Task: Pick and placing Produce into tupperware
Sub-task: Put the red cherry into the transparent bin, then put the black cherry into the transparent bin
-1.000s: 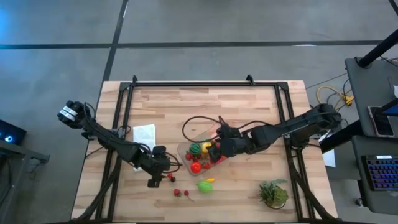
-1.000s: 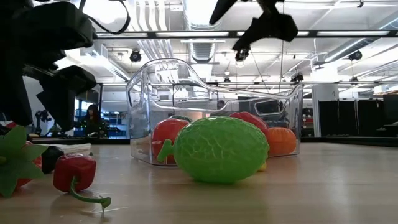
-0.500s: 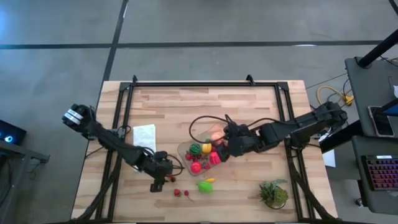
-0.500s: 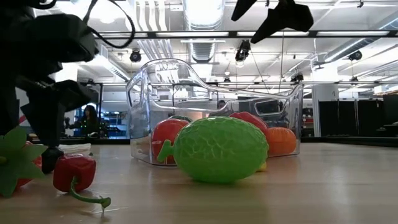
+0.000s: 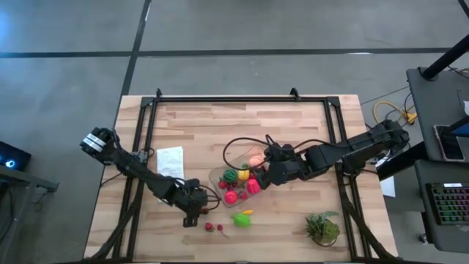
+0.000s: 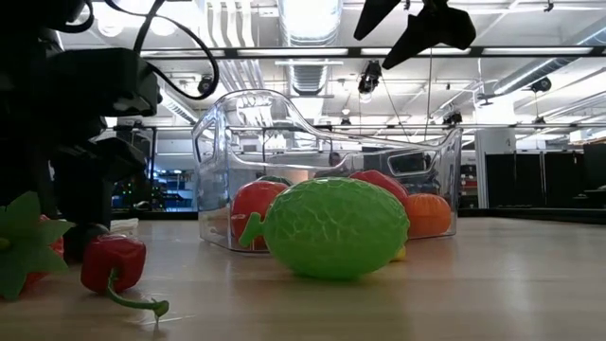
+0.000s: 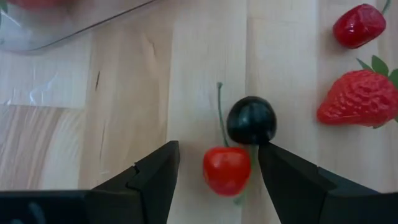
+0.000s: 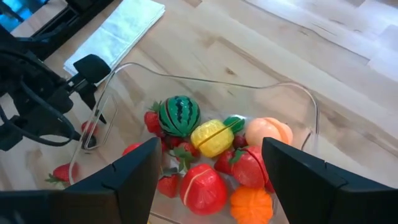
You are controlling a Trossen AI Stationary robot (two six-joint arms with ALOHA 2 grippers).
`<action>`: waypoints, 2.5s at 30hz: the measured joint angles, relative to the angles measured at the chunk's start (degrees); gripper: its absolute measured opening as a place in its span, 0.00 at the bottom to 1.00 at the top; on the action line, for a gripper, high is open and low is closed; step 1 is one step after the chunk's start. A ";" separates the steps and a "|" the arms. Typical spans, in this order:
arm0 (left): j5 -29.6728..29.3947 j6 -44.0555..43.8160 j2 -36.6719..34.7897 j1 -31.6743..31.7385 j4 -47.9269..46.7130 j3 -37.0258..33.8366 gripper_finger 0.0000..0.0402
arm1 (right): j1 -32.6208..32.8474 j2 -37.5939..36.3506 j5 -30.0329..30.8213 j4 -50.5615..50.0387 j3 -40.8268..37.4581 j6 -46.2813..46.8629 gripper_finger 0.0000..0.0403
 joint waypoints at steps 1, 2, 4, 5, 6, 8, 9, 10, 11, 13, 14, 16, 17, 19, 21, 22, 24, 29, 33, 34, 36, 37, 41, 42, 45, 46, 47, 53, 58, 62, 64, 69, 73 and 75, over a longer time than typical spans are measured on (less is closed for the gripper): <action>-0.24 0.00 0.18 -0.05 0.20 0.00 0.52 | 0.00 0.00 0.00 -0.02 0.00 0.02 0.67; -0.45 0.00 0.35 -0.07 0.41 0.00 0.52 | 0.00 0.00 -0.02 -0.14 0.00 0.00 0.67; -0.54 -0.02 0.38 -0.05 0.58 0.00 0.52 | 0.00 0.02 -0.04 -0.20 0.00 0.00 0.67; -0.60 0.02 0.14 -0.07 0.57 -0.06 0.52 | 0.00 0.02 -0.04 -0.20 0.00 0.00 0.67; -0.62 0.02 0.11 -0.05 0.57 -0.07 0.52 | 0.00 0.02 -0.04 -0.21 0.00 -0.02 0.67; -0.60 0.04 -0.21 -0.05 0.49 -0.10 0.52 | -0.02 0.02 -0.02 -0.22 0.00 -0.22 0.67; -0.52 0.07 -0.30 -0.05 0.51 -0.11 0.52 | 0.00 0.02 0.05 -0.22 0.00 -0.37 0.67; -0.50 0.07 -0.30 -0.05 0.48 -0.11 0.52 | 0.00 0.02 0.31 -0.22 0.00 -0.51 0.67; -0.42 0.08 -0.31 -0.05 0.32 -0.11 0.52 | 0.00 0.02 0.66 -0.22 0.00 -0.61 0.67; -0.11 0.11 -0.40 -0.12 0.11 -0.11 0.50 | -0.02 0.02 1.33 -0.24 0.00 -0.64 0.66; 0.10 0.11 -0.41 -0.12 0.07 -0.11 0.49 | -0.02 0.02 1.38 -0.26 0.00 -0.64 0.66; 0.32 0.11 -0.41 -0.10 -0.09 -0.11 0.44 | -0.13 0.02 1.42 -0.28 -0.02 -0.63 0.66; 0.28 0.11 -0.41 -0.10 -0.15 -0.11 0.42 | -0.13 0.02 1.42 -0.28 -0.02 -0.63 0.66; 0.43 0.11 -0.43 -0.10 -0.45 0.02 0.37 | -0.13 0.02 1.42 -0.32 -0.02 -0.63 0.66; 0.91 0.09 -0.43 -0.12 -0.49 0.13 0.32 | -0.13 0.02 1.42 -0.36 -0.02 -0.63 0.66; 1.29 0.10 -0.43 -0.12 -0.48 0.17 0.30 | -0.13 0.04 1.42 -0.37 -0.02 -0.64 0.66; 1.74 0.09 -0.43 -0.12 -0.50 0.25 0.26 | -0.13 0.04 1.40 -0.39 -0.02 -0.92 0.66; 2.53 0.04 -0.99 -0.12 -1.63 1.02 0.23 | -0.13 0.04 1.39 -0.39 -0.02 -1.95 0.66; 2.43 0.08 -2.28 -0.12 -8.53 3.39 0.24 | -0.13 0.04 1.39 -0.38 -0.02 -3.07 0.64; 2.20 0.12 -2.79 -0.12 -11.18 4.21 0.24 | -0.13 0.04 1.40 -0.39 -0.02 -3.21 0.64; 1.84 0.13 -3.96 -0.03 -16.68 6.04 0.24 | -0.13 0.04 1.88 -0.37 -0.02 -3.48 0.64; 1.34 0.13 -4.65 -0.03 -19.24 6.86 0.24 | -0.13 0.02 2.45 -0.39 -0.02 -3.65 0.64; -2.82 0.13 -8.16 -0.03 -28.54 10.98 0.24 | -0.13 -0.72 5.50 -0.37 -0.04 -5.32 0.64; -4.42 0.12 -9.22 -0.02 -30.24 12.16 0.24 | -0.13 -1.11 6.58 -0.43 -0.04 -5.54 0.64; -12.04 0.20 -11.98 -0.03 -33.26 15.89 0.24 | -0.13 -2.45 10.15 -1.11 -0.04 -6.16 0.64; -15.66 0.37 -13.03 -0.03 -33.52 16.96 0.24 | -0.13 -3.16 11.44 -1.44 -0.05 -6.23 0.64; -19.41 0.81 -13.86 0.11 -33.41 18.12 0.24 | -0.13 -3.77 13.15 -1.88 -0.07 -6.23 0.64; -26.92 11.67 -15.73 5.12 -26.05 22.18 0.24 | -0.13 -9.42 19.30 -4.51 -0.05 -7.16 0.64; -17.89 18.82 -13.07 11.93 -15.66 21.89 0.24 | -0.13 -13.79 19.43 -7.38 -0.06 -8.00 0.64; -10.40 18.58 -9.63 16.72 -10.74 21.86 0.24 | -0.13 -15.90 19.34 -10.47 -0.05 -7.69 0.64; -4.68 14.26 -8.01 19.03 -9.63 21.86 0.26 | -0.13 -16.41 19.28 -12.03 -0.04 -7.68 0.64; 3.49 5.72 -4.25 21.83 -5.79 21.76 0.35 | -0.13 -16.55 19.28 -15.56 -0.04 -7.59 0.64; 3.62 4.94 -3.49 22.39 -1.47 21.70 0.46 | -0.13 -16.18 19.28 -17.80 -0.05 -7.90 0.64; 3.49 4.66 -3.50 22.82 -1.34 21.68 0.51 | -0.13 -16.17 19.26 -18.80 -0.04 -7.98 0.64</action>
